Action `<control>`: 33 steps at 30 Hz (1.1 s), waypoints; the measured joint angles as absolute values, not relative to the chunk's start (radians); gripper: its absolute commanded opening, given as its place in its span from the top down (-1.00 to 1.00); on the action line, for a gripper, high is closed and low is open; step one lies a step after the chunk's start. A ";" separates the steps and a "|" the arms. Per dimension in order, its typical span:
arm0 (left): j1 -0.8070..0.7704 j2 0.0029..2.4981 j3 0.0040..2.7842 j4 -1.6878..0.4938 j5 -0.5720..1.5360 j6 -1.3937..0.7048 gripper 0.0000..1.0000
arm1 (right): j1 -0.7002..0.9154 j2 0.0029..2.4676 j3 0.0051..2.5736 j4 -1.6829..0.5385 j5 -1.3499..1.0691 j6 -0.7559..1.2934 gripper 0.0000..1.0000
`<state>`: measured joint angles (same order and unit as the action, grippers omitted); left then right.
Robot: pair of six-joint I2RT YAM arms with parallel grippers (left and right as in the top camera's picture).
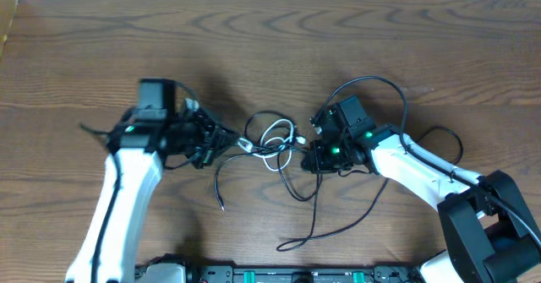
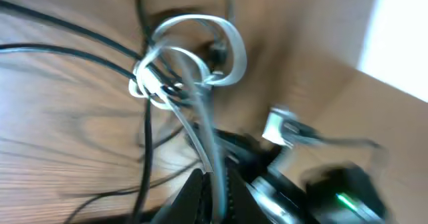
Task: Untangle cables
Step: 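Pull the white cable leftward with the left gripper, right gripper holding bundle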
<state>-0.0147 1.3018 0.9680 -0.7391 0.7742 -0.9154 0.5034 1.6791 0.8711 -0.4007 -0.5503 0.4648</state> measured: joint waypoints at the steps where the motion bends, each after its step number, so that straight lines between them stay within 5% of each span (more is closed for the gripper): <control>1: 0.005 1.269 0.968 -0.734 0.797 -0.915 0.85 | 0.503 1.679 0.871 -0.404 -0.529 0.462 0.98; 17: 0.420 0.908 0.968 -0.646 1.136 -0.976 0.85 | 0.504 1.679 0.871 -0.422 -0.390 0.453 0.98; 33: 0.751 0.847 0.968 -0.647 1.338 -0.925 0.85 | 0.505 1.679 0.871 -0.540 -0.034 0.548 0.97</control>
